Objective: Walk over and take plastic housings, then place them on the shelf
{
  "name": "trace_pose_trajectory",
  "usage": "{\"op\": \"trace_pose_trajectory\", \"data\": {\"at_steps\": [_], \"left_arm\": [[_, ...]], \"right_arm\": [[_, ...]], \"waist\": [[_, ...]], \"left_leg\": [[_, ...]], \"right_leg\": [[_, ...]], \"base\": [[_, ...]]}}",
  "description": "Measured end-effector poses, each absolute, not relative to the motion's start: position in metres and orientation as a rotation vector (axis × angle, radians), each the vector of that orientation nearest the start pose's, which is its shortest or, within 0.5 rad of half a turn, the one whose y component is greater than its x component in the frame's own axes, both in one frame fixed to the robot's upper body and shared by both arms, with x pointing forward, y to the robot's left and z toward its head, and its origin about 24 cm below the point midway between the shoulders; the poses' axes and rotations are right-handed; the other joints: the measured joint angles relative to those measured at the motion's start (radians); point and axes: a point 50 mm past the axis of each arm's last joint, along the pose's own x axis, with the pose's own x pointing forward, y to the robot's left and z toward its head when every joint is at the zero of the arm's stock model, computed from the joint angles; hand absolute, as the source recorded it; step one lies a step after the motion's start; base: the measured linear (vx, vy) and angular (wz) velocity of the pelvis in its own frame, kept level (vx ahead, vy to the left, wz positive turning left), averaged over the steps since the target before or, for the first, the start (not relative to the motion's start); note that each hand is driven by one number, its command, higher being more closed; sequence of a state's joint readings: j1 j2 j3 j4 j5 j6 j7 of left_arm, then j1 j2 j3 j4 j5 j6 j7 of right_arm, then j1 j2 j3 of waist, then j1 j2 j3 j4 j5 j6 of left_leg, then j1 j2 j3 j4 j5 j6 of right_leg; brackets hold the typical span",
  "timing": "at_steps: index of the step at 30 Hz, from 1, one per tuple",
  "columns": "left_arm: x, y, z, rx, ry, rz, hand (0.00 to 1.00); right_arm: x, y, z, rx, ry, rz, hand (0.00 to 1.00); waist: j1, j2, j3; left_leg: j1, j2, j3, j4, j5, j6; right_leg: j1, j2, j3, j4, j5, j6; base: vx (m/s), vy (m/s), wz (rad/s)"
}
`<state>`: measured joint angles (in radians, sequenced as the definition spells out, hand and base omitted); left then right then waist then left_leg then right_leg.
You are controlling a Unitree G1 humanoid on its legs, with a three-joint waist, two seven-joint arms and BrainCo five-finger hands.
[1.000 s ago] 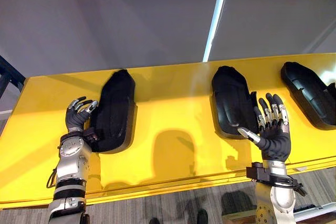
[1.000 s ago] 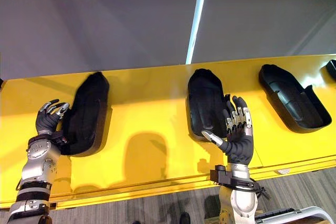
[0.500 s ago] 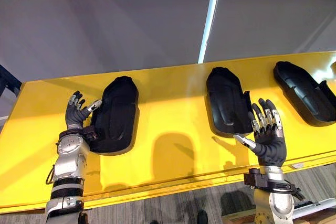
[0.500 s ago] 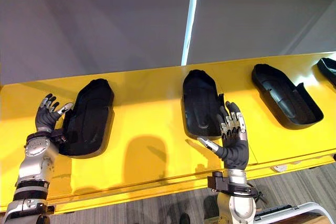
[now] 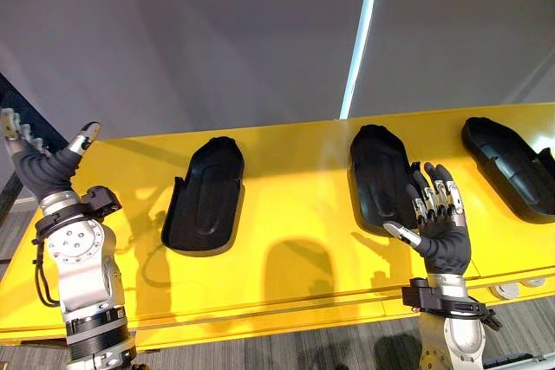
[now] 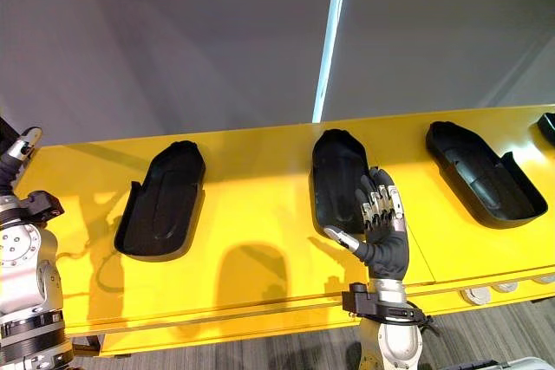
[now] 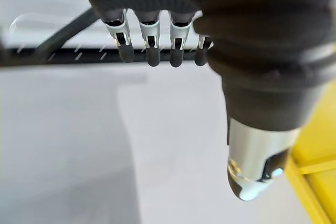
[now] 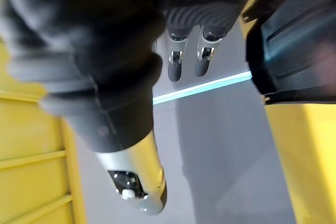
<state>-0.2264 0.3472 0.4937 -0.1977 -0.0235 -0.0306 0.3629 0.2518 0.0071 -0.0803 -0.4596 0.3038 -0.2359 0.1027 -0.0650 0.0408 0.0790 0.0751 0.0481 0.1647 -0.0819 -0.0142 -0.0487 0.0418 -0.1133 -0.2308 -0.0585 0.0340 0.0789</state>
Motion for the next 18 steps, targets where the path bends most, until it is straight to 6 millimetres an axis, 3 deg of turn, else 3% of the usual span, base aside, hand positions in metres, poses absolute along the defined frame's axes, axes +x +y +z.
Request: {"op": "trace_pose_trajectory", "data": {"at_steps": [2,3,8,12,18], "left_arm": [[0.221,0.299,0.181,0.228,-0.592,0.772,0.00],[0.211,0.293,0.167,0.218,-0.559,0.768,1.00],[0.174,0.261,0.104,0.107,-0.314,0.726,1.00],[0.161,0.239,0.093,0.054,-0.276,0.619,1.00],[0.157,0.234,0.091,-0.009,-0.294,0.517,1.00]], "right_arm": [[0.191,-0.183,0.116,0.225,-0.486,-0.044,0.00],[0.191,-0.185,0.116,0.227,-0.490,-0.057,0.00],[0.189,-0.190,0.115,0.239,-0.494,-0.099,0.00],[0.189,-0.189,0.115,0.242,-0.496,-0.100,0.00],[0.189,-0.190,0.115,0.241,-0.499,-0.101,0.00]], "waist": [[0.002,0.004,-0.009],[0.009,0.006,-0.014],[0.032,0.004,-0.018],[0.035,0.003,-0.020],[0.034,-0.003,-0.016]], "left_leg": [[0.001,-0.001,-0.001,-0.001,0.000,0.000],[0.003,-0.003,-0.001,-0.002,0.000,0.000],[-0.001,-0.005,-0.012,-0.004,0.005,0.005],[-0.023,-0.008,-0.031,-0.008,0.014,0.009],[-0.048,-0.010,-0.033,-0.007,0.019,0.011]], "right_leg": [[0.003,-0.001,-0.001,0.000,0.000,0.000],[0.006,-0.002,-0.002,0.000,0.000,0.000],[0.010,-0.004,-0.011,-0.002,-0.001,0.000],[-0.001,-0.008,-0.029,-0.001,-0.001,0.001],[-0.025,-0.010,-0.029,0.003,0.000,0.002]], "base": [[-0.03,-0.004,0.05],[-0.03,-0.003,0.04],[-0.04,-0.013,0.07],[-0.06,-0.018,0.15],[-0.01,-0.001,0.01]]}}
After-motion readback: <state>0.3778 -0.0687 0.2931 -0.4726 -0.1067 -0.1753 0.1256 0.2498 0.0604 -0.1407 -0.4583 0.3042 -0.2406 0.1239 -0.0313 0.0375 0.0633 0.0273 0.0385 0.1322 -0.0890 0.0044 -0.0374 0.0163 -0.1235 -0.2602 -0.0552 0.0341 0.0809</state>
